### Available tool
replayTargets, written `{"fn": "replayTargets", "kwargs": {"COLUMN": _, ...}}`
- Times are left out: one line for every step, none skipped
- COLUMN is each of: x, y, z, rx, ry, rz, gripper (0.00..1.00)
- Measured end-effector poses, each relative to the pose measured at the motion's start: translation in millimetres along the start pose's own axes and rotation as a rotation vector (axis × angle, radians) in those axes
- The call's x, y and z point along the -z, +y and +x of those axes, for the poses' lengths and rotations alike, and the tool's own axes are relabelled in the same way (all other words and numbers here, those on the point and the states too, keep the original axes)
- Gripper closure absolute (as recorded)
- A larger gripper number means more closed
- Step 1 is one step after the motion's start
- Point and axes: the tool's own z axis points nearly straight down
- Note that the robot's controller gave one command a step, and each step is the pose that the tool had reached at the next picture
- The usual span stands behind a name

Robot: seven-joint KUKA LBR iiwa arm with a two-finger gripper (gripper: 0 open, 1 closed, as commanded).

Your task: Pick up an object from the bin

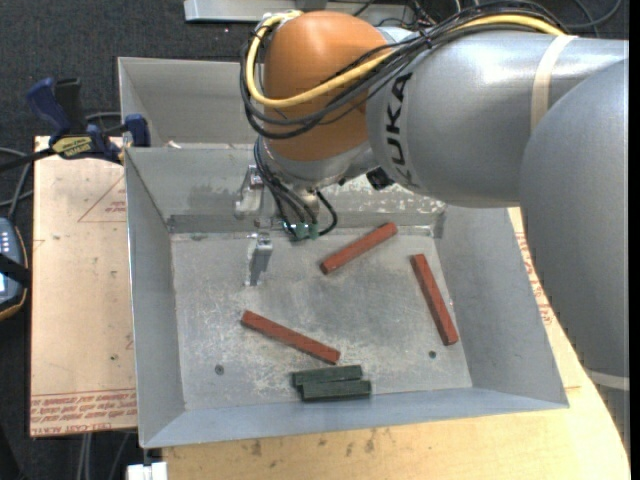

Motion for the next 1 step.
{"fn": "replayTargets", "kwargs": {"x": 4.9, "y": -1.0, "z": -1.8, "rx": -0.003, "ry": -0.008, "rz": -0.001, "gripper": 0.0}}
